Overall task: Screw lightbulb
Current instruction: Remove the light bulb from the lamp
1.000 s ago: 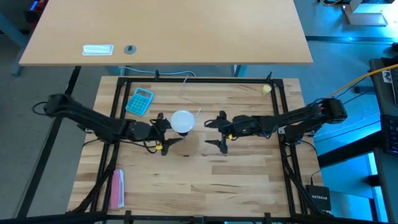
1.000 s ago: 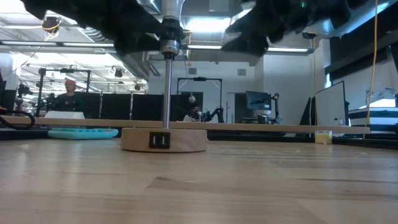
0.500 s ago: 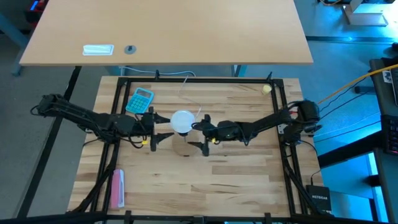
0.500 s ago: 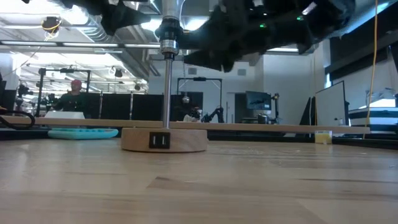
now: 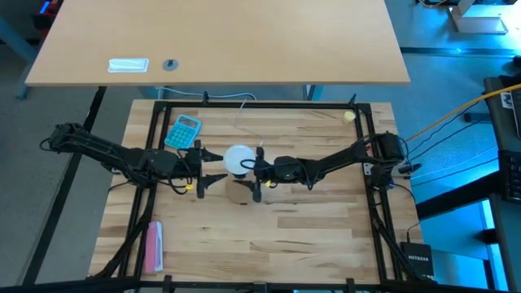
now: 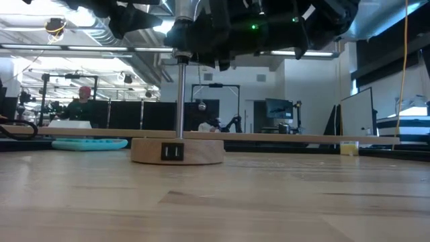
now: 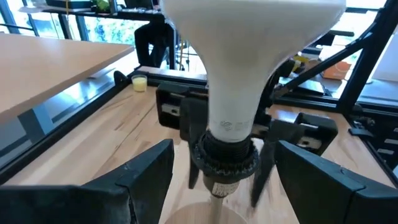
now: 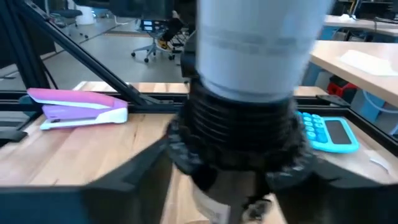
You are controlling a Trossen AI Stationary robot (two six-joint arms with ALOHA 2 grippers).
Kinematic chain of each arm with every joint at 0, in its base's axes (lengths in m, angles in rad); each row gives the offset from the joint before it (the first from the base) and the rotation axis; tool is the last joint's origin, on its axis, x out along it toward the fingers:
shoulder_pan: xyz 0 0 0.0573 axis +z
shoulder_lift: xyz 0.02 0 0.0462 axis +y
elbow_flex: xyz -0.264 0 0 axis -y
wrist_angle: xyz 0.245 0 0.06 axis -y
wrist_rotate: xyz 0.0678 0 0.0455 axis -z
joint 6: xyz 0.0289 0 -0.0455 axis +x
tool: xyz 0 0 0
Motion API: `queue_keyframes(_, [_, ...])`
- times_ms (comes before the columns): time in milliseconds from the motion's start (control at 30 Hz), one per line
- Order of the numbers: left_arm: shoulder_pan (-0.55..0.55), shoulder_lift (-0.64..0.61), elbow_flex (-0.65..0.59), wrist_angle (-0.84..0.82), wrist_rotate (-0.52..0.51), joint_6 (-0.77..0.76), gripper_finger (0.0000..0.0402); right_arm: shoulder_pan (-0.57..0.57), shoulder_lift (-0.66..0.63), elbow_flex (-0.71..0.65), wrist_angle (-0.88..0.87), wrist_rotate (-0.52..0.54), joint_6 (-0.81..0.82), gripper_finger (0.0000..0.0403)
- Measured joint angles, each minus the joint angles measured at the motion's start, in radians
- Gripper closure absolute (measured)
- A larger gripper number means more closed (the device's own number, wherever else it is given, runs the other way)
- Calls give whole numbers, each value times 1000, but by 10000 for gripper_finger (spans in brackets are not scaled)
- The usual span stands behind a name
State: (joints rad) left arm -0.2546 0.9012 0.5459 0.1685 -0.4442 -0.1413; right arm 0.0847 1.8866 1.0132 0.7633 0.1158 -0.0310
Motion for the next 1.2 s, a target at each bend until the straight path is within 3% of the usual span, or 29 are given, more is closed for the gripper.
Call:
queue_keyframes(100, [0, 0, 0, -1, 0, -1, 135, -1, 0, -1, -8, 6, 5, 238])
queue_keyframes(267, [3, 0, 0, 1, 18, -14, 135, 0, 0, -1, -8, -3, -6, 242])
queue_keyframes(600, [89, 36, 0, 51, 235, 0, 135, 0, 0, -1, -9, -30, -28, 242])
queue_keyframes(1033, [347, 229, 57, 244, 787, 72, 135, -15, -1, -1, -18, -35, -24, 242])
queue_keyframes(1200, [373, 292, 108, 242, 881, 94, 135, -15, -2, -1, -24, -37, -26, 242])
